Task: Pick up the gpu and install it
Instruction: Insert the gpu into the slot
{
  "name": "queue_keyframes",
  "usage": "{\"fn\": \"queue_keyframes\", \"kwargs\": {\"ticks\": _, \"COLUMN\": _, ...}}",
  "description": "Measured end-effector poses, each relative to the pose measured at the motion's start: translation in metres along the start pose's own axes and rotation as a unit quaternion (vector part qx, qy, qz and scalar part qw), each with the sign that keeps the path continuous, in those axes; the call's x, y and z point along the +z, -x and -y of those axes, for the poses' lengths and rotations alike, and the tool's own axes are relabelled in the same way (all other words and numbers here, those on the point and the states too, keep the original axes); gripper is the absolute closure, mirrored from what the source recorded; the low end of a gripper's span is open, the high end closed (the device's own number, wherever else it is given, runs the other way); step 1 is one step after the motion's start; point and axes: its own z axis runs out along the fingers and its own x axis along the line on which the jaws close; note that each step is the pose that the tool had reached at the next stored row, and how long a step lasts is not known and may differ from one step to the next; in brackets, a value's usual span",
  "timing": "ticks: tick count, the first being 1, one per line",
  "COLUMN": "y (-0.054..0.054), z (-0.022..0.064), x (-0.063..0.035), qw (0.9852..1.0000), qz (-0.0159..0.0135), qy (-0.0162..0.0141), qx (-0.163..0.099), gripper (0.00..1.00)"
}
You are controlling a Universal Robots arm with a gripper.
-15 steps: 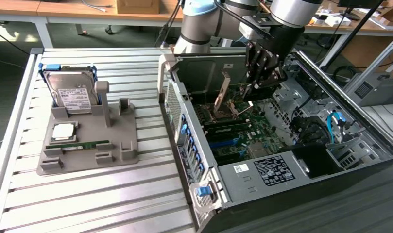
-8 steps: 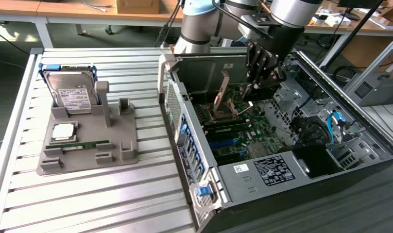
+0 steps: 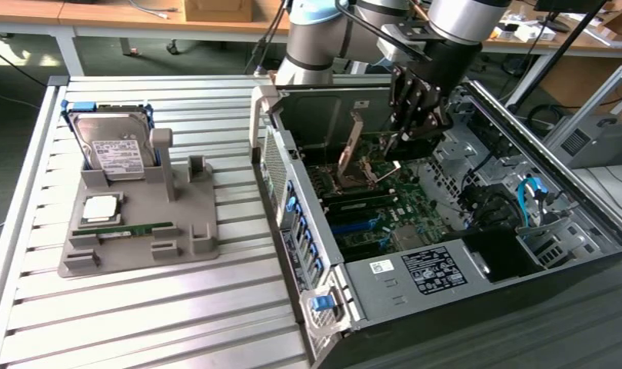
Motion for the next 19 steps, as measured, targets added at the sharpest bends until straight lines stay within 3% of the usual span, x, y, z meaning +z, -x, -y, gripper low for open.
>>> {"fn": "queue_keyframes", "kwargs": {"ticks": 19, "y": -0.0045, "z": 0.0001, "x": 0.0023, "qw": 1.0, "qz": -0.0001, "qy": 0.0, "qx": 0.0, "gripper": 0.73}}
